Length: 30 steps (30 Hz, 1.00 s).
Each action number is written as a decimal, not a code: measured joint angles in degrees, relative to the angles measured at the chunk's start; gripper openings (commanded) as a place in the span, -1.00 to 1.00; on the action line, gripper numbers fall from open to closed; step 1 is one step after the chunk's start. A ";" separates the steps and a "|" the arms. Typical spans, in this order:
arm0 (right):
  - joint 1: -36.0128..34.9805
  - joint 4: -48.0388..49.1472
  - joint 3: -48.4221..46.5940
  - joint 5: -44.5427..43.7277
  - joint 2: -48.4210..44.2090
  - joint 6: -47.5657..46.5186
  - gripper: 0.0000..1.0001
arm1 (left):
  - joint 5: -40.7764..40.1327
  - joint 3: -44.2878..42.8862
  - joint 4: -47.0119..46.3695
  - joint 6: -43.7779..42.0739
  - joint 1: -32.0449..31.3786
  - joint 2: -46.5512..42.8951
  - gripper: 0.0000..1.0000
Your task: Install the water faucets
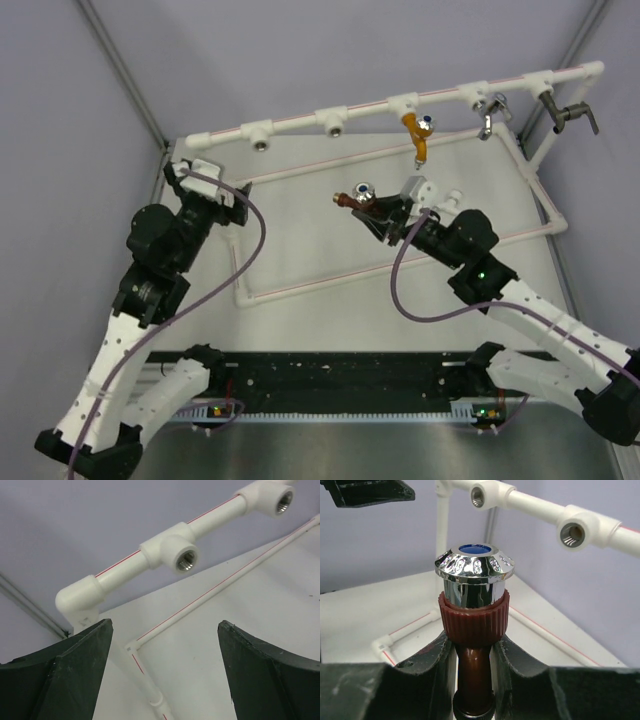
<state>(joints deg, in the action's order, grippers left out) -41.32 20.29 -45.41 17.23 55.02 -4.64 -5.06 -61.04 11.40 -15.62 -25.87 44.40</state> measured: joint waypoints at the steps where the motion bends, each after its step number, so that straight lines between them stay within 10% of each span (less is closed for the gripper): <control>1: 0.00 0.37 0.00 -0.61 0.00 -1.33 -1.00 | 1.44 -0.17 0.26 1.44 2.82 -0.02 0.83; 12: -0.15 4.28 0.20 -1.84 -0.07 -7.28 -1.00 | 13.66 15.63 -10.03 15.10 32.92 -3.21 0.77; 26: -0.15 6.75 3.13 -3.17 -1.84 -9.31 -1.00 | 25.49 24.48 -39.80 22.27 34.73 13.57 0.44; 30: -0.15 6.73 3.13 -4.26 -2.14 -10.34 -1.00 | 27.65 24.17 -44.76 21.86 34.73 17.29 -0.23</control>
<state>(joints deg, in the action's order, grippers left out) -41.47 27.03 -42.28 12.97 52.88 -14.98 22.59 -36.86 -33.36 6.24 8.86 61.69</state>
